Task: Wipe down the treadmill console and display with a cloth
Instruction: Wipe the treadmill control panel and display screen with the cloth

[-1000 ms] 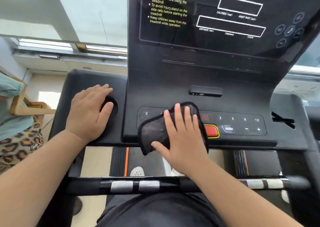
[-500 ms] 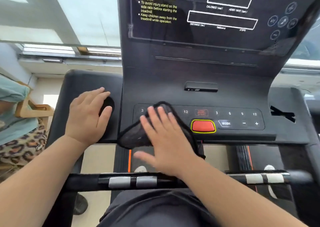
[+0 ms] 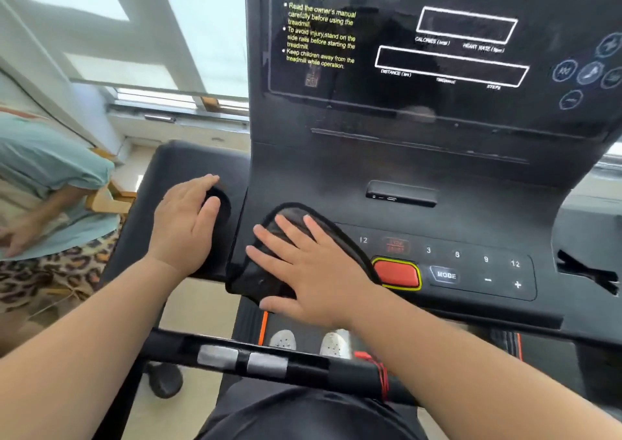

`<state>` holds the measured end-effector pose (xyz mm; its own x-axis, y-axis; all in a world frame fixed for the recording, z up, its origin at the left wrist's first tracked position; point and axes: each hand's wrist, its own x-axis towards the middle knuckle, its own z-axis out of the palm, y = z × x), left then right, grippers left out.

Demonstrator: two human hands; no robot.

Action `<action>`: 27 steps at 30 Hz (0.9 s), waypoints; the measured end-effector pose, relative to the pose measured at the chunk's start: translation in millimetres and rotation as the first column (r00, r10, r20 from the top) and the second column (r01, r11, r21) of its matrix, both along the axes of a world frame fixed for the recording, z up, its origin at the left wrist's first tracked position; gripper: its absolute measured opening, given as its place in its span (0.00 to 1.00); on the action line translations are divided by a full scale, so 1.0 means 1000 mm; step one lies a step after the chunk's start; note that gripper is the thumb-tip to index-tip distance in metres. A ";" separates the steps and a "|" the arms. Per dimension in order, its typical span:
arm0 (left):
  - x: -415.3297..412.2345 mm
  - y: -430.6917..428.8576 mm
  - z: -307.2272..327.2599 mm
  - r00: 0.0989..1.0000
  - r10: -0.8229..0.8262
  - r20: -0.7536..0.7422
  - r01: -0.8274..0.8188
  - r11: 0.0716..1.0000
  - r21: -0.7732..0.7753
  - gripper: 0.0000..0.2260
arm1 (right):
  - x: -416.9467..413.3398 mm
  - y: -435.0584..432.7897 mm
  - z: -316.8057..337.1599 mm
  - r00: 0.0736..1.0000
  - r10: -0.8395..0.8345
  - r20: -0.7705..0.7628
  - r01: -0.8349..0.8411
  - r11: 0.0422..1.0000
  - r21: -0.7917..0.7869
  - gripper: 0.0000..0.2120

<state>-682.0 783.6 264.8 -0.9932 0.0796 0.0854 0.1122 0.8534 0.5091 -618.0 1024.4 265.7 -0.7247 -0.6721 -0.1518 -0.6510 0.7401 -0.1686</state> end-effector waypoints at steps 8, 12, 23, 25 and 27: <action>0.009 0.031 0.004 0.991 0.082 0.103 -0.070 0.990 -0.119 0.29 | -0.036 0.065 0.004 0.984 -0.159 -0.084 0.162 0.986 0.029 0.40; 0.013 0.034 0.010 0.992 0.083 0.100 -0.078 0.995 -0.057 0.30 | -0.036 0.038 0.006 0.956 -0.280 -0.089 0.283 0.959 0.013 0.43; -0.032 0.019 0.031 0.998 0.002 0.061 -0.019 0.958 0.287 0.24 | -0.007 -0.001 -0.004 0.994 0.055 -0.093 -0.052 0.998 0.033 0.40; -0.041 0.019 0.029 0.994 -0.052 0.097 0.013 0.929 0.369 0.24 | 0.008 0.011 -0.006 0.990 -0.081 -0.116 0.087 0.995 0.050 0.40; -0.050 0.022 0.031 0.986 -0.112 0.120 0.038 0.867 0.497 0.25 | 0.010 0.020 -0.005 0.957 -0.263 -0.125 0.272 0.960 0.066 0.41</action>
<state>-732.0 805.2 295.3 -0.9903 0.1390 -0.0061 0.0619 0.4795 0.8753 -608.4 1044.2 261.0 -0.8919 -0.4401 -0.1040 -0.4387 0.8978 -0.0372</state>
